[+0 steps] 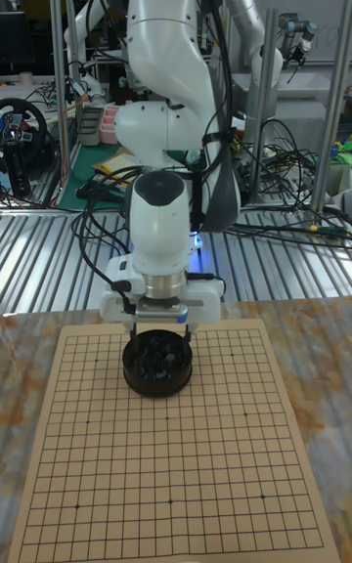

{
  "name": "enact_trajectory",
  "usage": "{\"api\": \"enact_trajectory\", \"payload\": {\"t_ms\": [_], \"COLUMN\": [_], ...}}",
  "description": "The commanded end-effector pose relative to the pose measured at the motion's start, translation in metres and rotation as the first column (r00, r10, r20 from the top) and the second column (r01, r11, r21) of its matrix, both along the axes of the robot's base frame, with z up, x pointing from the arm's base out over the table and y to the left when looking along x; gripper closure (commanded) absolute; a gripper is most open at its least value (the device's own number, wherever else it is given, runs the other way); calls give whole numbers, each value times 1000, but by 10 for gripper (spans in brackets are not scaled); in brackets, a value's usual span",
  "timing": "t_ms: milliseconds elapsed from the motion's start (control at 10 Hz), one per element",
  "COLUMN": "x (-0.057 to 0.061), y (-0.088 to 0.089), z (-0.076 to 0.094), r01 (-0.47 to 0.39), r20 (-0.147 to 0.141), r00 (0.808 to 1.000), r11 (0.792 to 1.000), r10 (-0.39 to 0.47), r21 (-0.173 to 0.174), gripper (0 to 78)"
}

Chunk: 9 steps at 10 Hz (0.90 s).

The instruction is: Play the first move as black on the 3-4 point in the upper right corner of the Go board

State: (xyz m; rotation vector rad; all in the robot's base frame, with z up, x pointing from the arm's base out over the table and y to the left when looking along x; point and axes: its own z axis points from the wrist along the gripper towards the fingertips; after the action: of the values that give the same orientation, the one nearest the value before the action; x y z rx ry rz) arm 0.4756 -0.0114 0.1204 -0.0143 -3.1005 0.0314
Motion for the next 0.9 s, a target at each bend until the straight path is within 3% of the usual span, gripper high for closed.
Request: {"api": "enact_trajectory", "payload": {"t_ms": [100, 900], "x": [1, 3], "y": [-1, -12], "z": [-1, -13], "r01": [-3, -23], "r20": [-13, -15], "r00": [1000, 1000], "r11": [1000, 999], "r10": [3, 23], "r21": [9, 30], "gripper": [2, 2]}}
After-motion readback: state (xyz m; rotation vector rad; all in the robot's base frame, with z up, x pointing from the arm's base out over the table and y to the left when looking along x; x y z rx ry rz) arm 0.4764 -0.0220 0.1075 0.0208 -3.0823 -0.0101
